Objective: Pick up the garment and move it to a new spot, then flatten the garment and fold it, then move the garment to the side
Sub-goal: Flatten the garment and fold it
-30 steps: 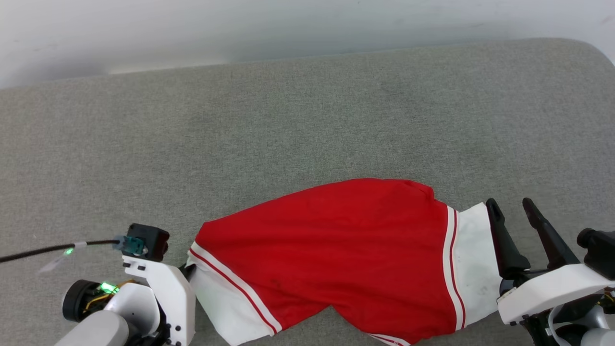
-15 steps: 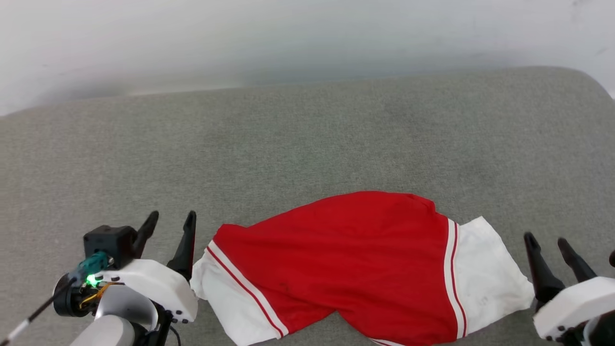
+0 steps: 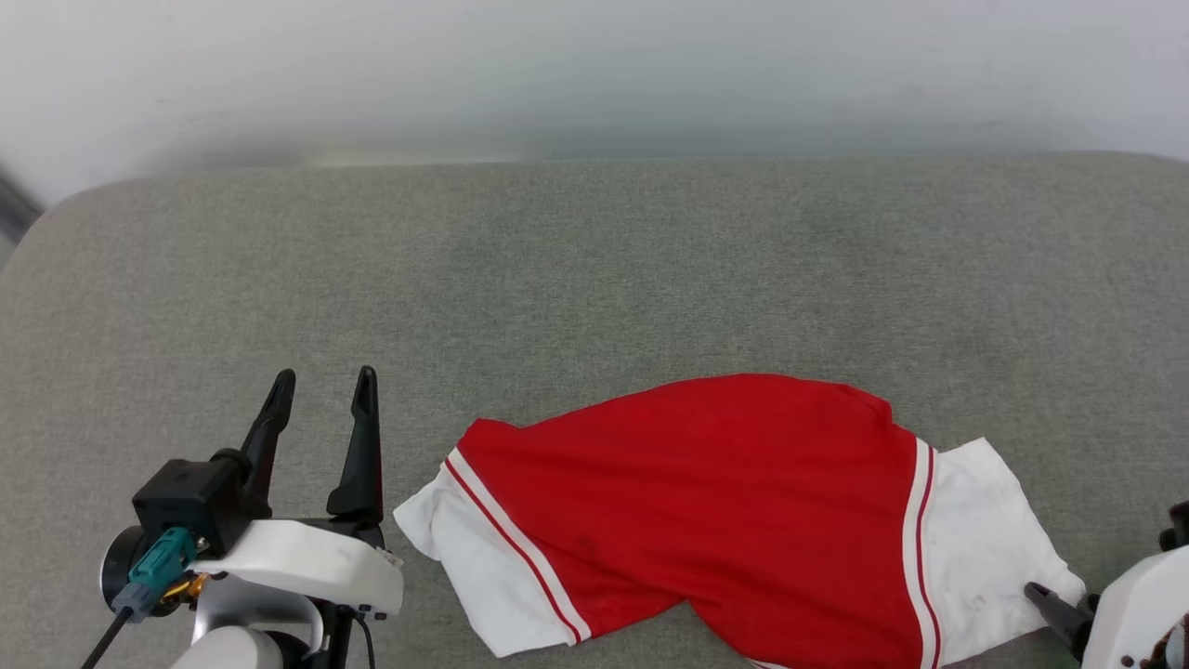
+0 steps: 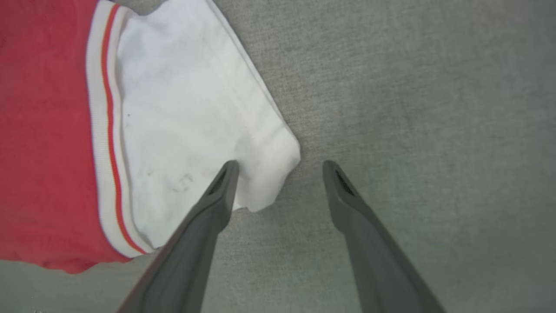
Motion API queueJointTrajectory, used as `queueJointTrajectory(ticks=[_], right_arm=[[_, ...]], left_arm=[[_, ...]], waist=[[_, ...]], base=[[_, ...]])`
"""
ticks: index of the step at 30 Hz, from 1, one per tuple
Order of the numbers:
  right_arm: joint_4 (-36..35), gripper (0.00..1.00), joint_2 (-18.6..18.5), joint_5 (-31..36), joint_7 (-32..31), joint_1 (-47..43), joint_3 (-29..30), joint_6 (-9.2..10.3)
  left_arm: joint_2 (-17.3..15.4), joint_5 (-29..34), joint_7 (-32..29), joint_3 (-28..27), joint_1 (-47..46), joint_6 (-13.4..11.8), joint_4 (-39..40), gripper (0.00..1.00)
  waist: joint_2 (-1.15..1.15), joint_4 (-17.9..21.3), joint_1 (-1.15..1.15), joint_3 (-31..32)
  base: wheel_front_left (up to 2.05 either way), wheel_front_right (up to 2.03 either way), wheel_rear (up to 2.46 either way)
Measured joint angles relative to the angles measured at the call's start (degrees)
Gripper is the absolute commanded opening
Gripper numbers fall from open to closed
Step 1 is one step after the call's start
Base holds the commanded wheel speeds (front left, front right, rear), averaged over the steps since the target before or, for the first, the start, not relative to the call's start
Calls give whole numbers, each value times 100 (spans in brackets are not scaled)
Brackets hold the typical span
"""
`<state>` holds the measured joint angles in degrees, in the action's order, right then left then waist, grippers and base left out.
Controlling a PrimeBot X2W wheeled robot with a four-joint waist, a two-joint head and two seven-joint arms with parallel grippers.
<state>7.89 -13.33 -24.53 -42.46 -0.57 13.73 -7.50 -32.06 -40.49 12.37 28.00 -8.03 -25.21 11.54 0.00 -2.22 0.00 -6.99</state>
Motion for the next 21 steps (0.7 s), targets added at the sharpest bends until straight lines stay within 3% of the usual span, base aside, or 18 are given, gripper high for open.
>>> queueJointTrajectory(ticks=[8, 9, 10, 11, 16, 21], right_arm=[[619, 100, -55, -122, -368, 357, -246, 0], [662, 92, -71, -133, -405, 387, -266, 1], [690, 30, -78, -177, -424, 401, -269, 2], [705, 0, -96, -183, -438, 404, -280, 2], [610, 0, -88, -209, -382, 414, -371, 0], [222, 0, -62, -166, -338, 386, -442, 0]], left_arm=[[89, -57, 51, -18, 8, 1, -52, 100], [91, -62, 52, -23, 20, 1, -64, 100], [91, -78, 48, -26, 38, 2, -76, 100], [88, -99, 33, -22, 59, 7, -85, 100], [-33, -278, -322, 87, 152, 125, -181, 100], [-450, -582, -1272, 358, 363, 281, -183, 100]], waist=[[0, -204, 0, -214], [0, -218, 0, -223], [0, -229, 0, -228], [0, -234, 0, -228], [0, -182, 0, -180], [0, -67, 0, -64]], base=[[0, 0, 0], [0, 0, 0], [0, 0, 0], [0, 0, 0], [0, 0, 0], [0, 0, 0]])
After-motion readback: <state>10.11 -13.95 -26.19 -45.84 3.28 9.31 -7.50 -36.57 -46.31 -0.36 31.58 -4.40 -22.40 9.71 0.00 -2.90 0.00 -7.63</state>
